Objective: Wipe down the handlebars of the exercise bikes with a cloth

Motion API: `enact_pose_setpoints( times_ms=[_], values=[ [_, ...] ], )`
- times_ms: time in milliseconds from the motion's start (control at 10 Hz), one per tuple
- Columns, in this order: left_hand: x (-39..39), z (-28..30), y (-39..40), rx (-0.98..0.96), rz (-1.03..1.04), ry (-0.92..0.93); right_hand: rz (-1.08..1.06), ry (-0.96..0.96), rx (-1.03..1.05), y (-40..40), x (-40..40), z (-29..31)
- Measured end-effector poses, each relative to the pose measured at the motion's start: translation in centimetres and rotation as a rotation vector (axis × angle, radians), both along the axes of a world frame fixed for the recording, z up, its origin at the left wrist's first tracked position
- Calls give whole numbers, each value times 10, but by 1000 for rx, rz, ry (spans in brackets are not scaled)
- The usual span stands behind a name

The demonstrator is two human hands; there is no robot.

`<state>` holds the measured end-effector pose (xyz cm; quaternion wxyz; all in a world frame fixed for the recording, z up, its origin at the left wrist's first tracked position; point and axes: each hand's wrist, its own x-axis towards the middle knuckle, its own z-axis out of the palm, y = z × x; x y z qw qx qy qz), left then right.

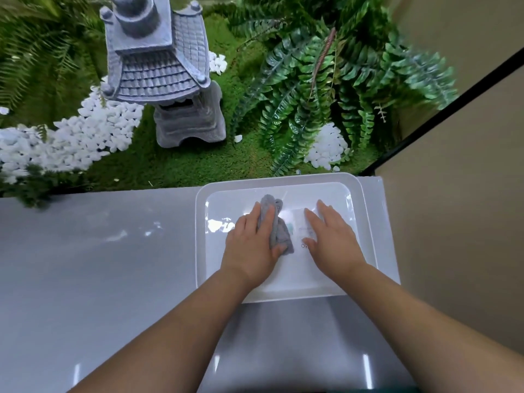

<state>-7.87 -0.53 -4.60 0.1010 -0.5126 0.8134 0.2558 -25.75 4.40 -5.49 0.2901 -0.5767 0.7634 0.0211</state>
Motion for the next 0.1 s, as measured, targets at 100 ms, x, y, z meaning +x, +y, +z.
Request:
enact_pose_setpoints(
  times_ms=[100],
  values=[
    [7, 24, -12, 125, 73, 14, -29, -4, 47, -2, -6, 23]
  ],
)
